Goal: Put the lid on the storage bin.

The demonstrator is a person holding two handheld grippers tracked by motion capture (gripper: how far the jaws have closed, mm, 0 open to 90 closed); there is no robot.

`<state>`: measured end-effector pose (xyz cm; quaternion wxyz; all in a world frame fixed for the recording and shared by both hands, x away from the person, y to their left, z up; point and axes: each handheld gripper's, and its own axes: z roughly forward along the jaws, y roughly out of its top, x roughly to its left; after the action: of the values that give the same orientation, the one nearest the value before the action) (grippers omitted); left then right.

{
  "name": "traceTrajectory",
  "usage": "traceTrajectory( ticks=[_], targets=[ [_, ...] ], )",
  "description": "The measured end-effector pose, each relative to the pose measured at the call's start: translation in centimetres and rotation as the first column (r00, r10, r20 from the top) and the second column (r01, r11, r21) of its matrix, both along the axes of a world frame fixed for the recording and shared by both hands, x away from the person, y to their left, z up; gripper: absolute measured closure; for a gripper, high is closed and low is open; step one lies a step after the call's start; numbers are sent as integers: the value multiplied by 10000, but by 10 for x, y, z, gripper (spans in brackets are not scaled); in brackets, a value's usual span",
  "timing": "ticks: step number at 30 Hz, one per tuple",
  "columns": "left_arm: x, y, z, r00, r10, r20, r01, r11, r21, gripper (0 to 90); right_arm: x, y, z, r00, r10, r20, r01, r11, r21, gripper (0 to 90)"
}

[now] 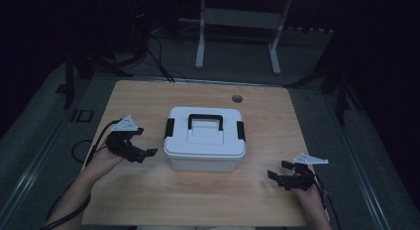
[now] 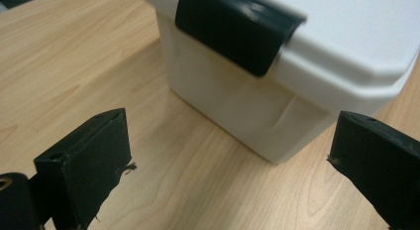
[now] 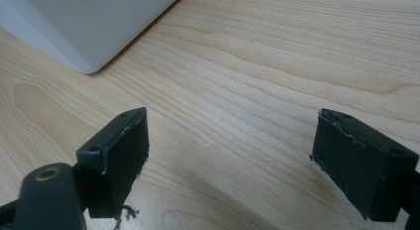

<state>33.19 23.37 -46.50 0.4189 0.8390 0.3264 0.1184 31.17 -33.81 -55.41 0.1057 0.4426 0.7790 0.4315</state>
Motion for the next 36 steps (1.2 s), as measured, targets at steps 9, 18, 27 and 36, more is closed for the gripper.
traceTrajectory(
  ticks=[9, 18, 27, 36],
  targets=[
    [-9, 6, -30, 9995, 247, -212, -248, 9997, -15, 21, 0, 0, 0, 10000, -35, 49, 35, 10000, -2, 143],
    [-21, 13, -60, 9975, 624, -333, -626, 9980, -61, 21, -1, 0, 1, 9998, -130, 170, 132, 9999, -104, 143],
    [-33, 25, -76, 9918, 1244, -288, -1254, 9915, -344, 21, -2, -1, 2, 9987, -320, 396, 324, 9994, -115, 142],
    [-47, 33, -81, 9838, 1790, 70, -1787, 9835, -285, 21, -2, -1, 2, 9975, -512, 491, 521, 9985, -177, 143]
  ],
)
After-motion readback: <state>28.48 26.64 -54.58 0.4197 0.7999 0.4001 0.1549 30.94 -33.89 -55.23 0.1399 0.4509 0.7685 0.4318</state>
